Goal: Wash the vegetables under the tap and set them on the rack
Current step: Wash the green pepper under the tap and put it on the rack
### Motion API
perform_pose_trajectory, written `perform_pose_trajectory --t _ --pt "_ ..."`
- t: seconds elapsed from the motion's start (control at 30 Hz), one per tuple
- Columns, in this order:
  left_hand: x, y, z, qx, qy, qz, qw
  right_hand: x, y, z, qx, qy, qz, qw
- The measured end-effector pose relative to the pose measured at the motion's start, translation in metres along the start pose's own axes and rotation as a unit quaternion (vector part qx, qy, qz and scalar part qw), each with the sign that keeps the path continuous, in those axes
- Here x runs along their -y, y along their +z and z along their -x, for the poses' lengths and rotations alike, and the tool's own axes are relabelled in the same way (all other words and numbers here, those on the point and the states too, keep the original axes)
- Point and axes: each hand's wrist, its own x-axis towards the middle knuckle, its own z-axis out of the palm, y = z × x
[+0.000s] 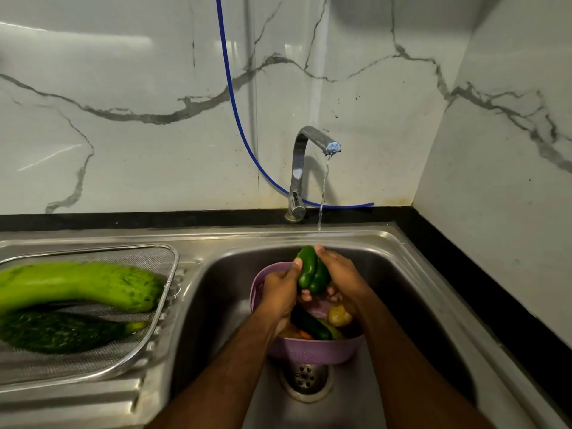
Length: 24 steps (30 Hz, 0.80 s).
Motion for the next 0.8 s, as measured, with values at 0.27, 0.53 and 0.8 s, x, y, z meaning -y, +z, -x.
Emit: perform_pose_trajectory --t 0.27,0.53,0.8 --pt "-0.007 0.002 0.004 0.026 -0.038 -0.028 0.999 0.002 -0.014 0.001 0.083 0.060 -0.027 0.994" --pt "-0.002 0.009 0.009 0.064 -0.038 -0.045 0.996 0.002 0.011 -0.004 -0.090 -0.045 0.034 0.994" --pt "-0.006 0.008 0.002 0.007 -0.038 -0.028 0.999 -0.005 0.006 -0.009 0.030 0.025 -0.096 0.995"
